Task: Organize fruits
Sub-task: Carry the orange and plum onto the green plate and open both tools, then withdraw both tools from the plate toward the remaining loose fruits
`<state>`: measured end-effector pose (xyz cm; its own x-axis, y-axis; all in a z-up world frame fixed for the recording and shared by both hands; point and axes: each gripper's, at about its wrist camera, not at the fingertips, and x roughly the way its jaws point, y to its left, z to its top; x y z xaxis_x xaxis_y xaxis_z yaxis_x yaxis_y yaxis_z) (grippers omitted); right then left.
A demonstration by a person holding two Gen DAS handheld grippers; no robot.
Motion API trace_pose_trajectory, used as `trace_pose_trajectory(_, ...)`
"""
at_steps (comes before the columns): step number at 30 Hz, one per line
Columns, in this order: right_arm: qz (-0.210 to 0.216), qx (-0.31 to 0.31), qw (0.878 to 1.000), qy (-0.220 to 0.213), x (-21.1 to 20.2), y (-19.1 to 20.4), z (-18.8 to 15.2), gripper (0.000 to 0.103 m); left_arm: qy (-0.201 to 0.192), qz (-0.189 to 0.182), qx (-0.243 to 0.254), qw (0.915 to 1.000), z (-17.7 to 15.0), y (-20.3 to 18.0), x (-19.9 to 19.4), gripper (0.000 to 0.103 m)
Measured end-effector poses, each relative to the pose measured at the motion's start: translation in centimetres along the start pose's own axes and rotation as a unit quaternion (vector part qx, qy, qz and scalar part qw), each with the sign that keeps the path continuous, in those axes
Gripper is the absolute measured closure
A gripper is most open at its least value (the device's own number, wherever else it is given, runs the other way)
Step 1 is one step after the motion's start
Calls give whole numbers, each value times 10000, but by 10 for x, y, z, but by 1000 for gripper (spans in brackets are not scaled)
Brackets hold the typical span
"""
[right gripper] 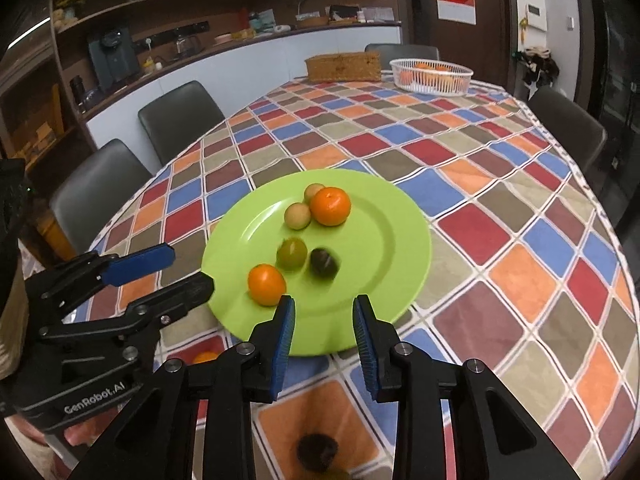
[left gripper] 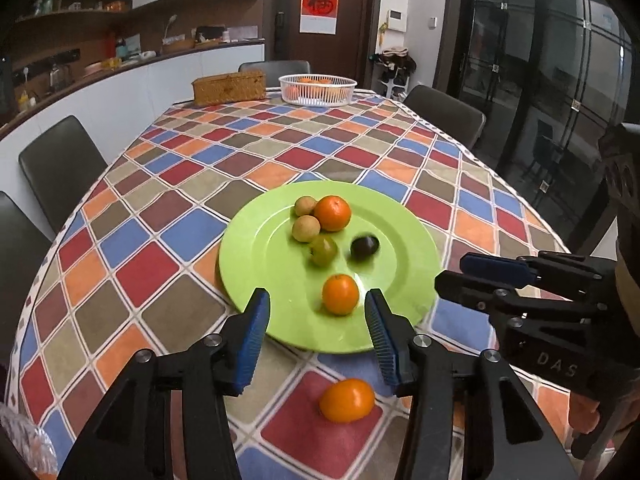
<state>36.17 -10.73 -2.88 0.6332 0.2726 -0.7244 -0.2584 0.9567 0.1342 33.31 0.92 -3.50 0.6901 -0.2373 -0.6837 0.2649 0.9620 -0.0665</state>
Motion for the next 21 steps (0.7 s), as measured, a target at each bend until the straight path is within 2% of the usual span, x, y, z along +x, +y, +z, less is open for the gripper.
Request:
trace_pose_trajectory(5, 5, -1, 9998, -200, -28, 1, -9, 72, -128, -27, -54, 9999, -7, -7, -24, 54)
trace_pose_trajectory(7, -4, -18, 9996, -273, -39, 3, -13, 72, -195, 7, -26, 9998, -10, -12, -36, 49)
trace_pose_trajectory(11, -76, -4, 9989, -469, -64, 7, -20, 62, -360, 43, 97, 9993, -15, -20, -61, 45)
trace_pose_trajectory(15, -179, 84, 9981, -584, -85, 11, -27, 62, -409, 2, 206, 9989, -20, -25, -79, 40)
trace_pose_trajectory(17, -185, 166, 9979, -592, -94, 13, -31, 54, -425, 15, 254, 9988, -22, -26, -85, 39)
trace_pose_trajectory(21, -224, 290, 9977, -574, -104, 18, -43, 53, -404, 65, 382, 9984, -29, -25, -94, 35)
